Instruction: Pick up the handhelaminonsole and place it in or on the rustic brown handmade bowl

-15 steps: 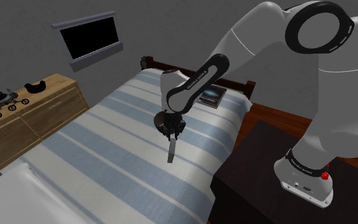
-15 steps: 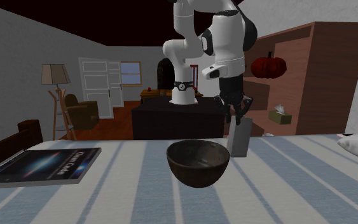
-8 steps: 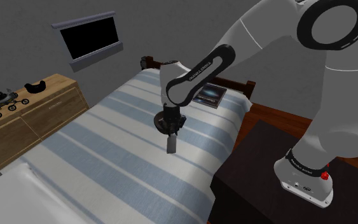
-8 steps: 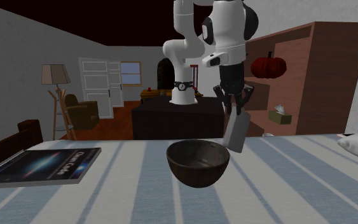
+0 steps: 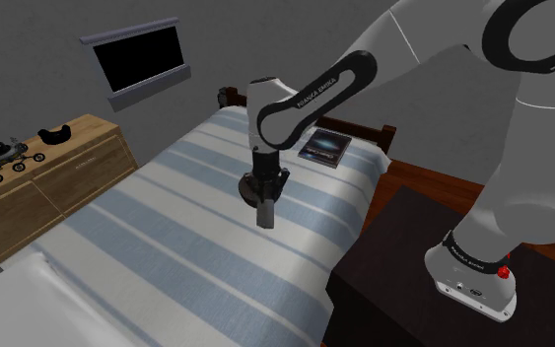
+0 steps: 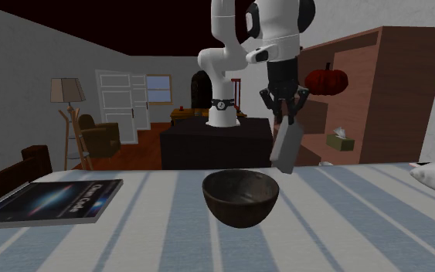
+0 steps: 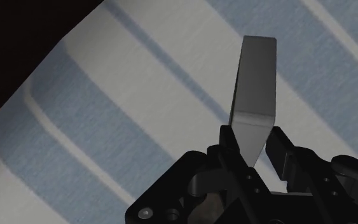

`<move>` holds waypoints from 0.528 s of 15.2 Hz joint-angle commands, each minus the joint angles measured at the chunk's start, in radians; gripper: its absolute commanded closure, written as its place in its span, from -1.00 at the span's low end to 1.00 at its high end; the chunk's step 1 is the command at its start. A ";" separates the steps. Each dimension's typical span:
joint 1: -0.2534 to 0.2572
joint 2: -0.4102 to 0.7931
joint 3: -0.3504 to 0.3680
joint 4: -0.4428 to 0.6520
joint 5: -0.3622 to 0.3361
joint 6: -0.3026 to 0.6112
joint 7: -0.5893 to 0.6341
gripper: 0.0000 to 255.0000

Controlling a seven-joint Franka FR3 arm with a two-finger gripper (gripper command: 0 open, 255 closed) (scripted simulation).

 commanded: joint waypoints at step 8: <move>-0.008 -0.072 0.006 0.035 0.013 -0.105 0.007 1.00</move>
